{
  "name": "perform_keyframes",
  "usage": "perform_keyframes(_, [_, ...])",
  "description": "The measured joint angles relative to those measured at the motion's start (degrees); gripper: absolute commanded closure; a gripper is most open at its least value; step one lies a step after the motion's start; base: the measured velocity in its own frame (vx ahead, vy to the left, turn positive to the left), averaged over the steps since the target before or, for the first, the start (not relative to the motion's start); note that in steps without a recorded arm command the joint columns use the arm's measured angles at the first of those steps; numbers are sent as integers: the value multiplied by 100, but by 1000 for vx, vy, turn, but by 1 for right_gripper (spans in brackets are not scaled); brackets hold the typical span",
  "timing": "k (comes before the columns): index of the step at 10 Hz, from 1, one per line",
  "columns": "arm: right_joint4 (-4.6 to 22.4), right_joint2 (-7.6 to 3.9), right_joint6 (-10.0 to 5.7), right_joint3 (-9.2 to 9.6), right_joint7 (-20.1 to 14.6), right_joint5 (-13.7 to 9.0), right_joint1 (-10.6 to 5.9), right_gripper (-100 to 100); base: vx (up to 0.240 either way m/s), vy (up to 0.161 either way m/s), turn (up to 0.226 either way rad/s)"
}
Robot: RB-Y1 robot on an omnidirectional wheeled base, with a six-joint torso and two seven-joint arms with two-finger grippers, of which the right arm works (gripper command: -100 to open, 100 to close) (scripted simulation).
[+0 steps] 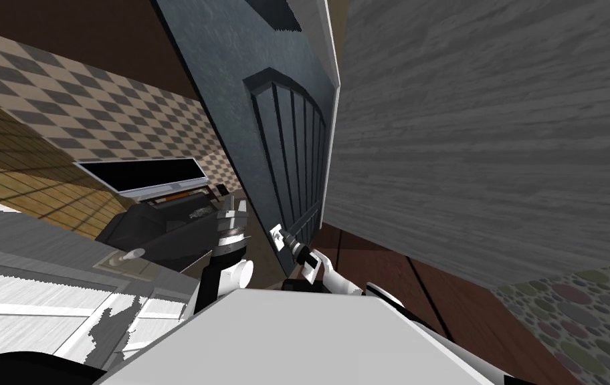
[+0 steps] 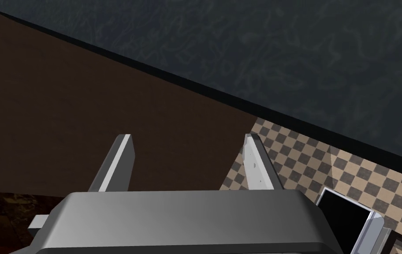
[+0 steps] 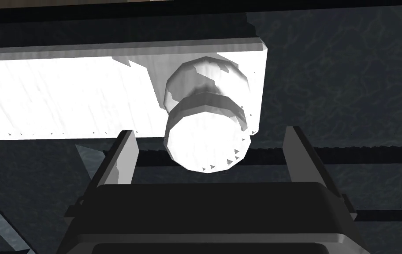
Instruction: Push the door open
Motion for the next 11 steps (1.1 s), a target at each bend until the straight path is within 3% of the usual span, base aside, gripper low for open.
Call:
perform_keyframes(1, [2,5,0,-3,2,1,-2,100,-4,-10,0])
perform_keyframes(6, [10,-11,10,-2,7,3,1,100,-9,-17,0])
perform_keyframes(11, [-76,-68,45,-88,-33,183,174,100,55,151,-91])
